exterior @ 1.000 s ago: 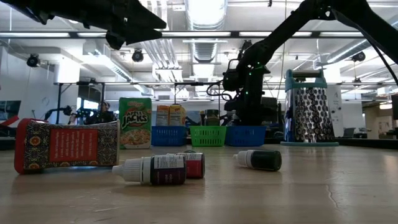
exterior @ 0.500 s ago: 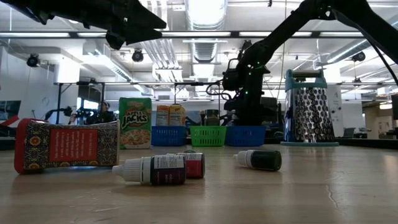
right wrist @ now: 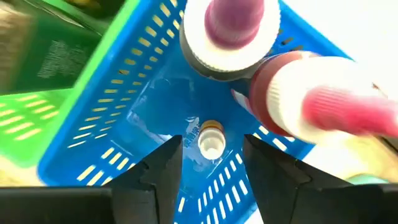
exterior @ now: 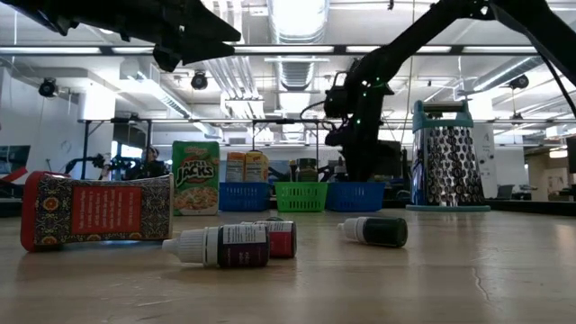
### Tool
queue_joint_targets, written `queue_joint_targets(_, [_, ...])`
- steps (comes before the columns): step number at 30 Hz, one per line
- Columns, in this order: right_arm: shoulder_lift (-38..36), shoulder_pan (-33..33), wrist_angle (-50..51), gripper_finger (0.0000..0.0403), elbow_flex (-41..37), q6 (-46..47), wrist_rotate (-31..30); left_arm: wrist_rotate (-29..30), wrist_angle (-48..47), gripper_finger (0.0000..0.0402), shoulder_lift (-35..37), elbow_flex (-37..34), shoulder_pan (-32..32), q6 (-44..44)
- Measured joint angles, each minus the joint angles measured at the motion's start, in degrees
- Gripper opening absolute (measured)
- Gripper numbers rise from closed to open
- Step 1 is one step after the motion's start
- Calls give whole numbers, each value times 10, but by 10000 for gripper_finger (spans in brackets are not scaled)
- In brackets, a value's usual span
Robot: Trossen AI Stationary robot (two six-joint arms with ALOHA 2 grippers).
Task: Pick & Place Kitchen Items
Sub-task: Put the small green food bottle coloring into the right blue bin
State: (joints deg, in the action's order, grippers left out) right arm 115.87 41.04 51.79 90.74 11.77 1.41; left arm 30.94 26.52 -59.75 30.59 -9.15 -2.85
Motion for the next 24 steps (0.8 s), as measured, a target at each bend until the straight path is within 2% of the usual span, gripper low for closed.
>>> queue_joint_targets(9, [-80,-5,2,131,0,-4,0,0,0,232,0,0,0,0])
queue_joint_targets(16, [-146,-19,2,86,0,-29,0,0,-23,232,0,0,0,-44])
queue_joint_targets(24, [-216,-41,1,38,0,-40,0,0,-33,232,0,0,0,-45])
